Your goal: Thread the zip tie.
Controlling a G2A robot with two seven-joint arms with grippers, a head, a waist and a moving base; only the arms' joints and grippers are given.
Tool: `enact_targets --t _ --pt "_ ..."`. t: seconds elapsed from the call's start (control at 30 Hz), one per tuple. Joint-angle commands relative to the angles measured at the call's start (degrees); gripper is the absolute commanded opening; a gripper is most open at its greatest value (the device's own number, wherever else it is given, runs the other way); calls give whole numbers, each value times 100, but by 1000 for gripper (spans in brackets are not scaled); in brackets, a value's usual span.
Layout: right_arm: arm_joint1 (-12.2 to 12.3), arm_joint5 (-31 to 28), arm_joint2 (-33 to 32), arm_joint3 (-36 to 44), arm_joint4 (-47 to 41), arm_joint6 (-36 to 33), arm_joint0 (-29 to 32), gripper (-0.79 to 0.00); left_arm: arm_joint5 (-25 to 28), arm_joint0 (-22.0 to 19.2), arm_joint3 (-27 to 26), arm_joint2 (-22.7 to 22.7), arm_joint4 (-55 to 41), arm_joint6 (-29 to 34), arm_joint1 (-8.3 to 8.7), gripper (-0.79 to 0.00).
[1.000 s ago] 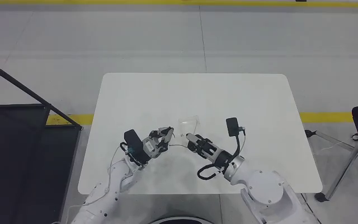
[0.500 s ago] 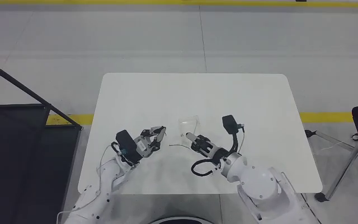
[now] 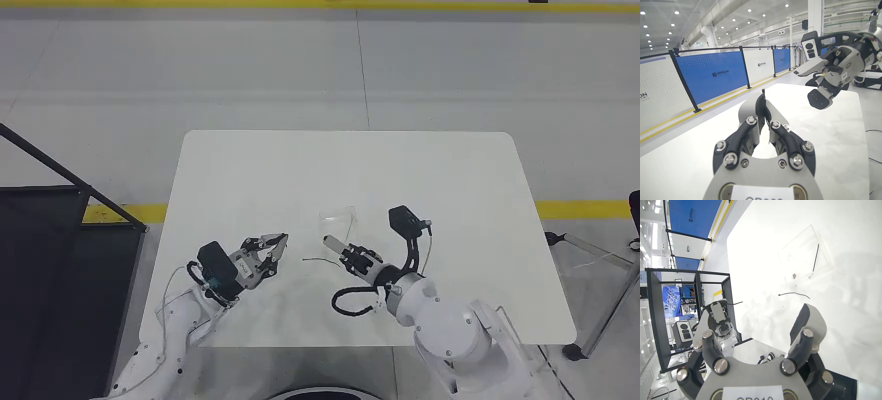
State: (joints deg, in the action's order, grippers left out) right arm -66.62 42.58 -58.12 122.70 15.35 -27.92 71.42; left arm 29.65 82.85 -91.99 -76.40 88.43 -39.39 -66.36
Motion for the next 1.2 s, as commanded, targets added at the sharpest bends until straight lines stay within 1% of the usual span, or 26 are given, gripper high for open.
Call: enact_targets --t 0.0,0.07,0.1,0.13,0.23,0.27,0.33,0.4,0.53,0.57,0.6,0.93,0.97,1.07,1.17 --pt "0 0 0 0 0 0 0 0 0 0 0 0 0 0 0 -785" --pt "-1 -258 -94 -141 5 161 32 0 -163 23 -27 -8 -83 103 -10 -785" --pt "-13 -194 -185 -154 46 452 69 0 -244 40 -55 -5 -172 172 -18 -785" --pt "-19 -306 -149 -94 118 570 101 0 -274 56 -63 -27 -295 226 -22 -785" --pt "31 -822 -112 -103 566 359 106 0 -286 114 -100 -182 -591 315 -13 -785" --pt "58 -1013 -94 -100 776 170 82 0 -239 139 -113 -241 -689 333 -6 -785" --pt "118 -1408 -75 -103 1232 -274 -4 0 53 171 -134 -358 -950 348 14 -785" --pt "176 -1974 -32 -114 1603 -883 -143 0 295 183 -130 -505 -1151 402 40 -785" --pt "240 -2823 53 -187 2055 -1989 -529 0 677 207 -135 -650 -1429 541 72 -785" --pt "245 -2941 88 -208 2146 -2209 -633 0 780 206 -117 -680 -1497 582 80 -785" --pt "244 -2914 108 -232 2234 -2357 -710 0 848 203 -101 -707 -1568 627 86 -785" --pt "244 -2914 108 -232 2234 -2357 -710 0 884 200 -98 -728 -1604 674 91 -785" --pt "241 -3070 124 -244 2241 -2209 -685 0 884 200 -98 -728 -1604 674 91 -785" --pt "233 -3895 269 -507 2398 -1963 -780 0 817 201 -135 -710 -1650 762 85 -785" --pt "194 -4420 589 -755 2938 -1943 -1074 0 777 201 -165 -693 -1778 913 81 -785"
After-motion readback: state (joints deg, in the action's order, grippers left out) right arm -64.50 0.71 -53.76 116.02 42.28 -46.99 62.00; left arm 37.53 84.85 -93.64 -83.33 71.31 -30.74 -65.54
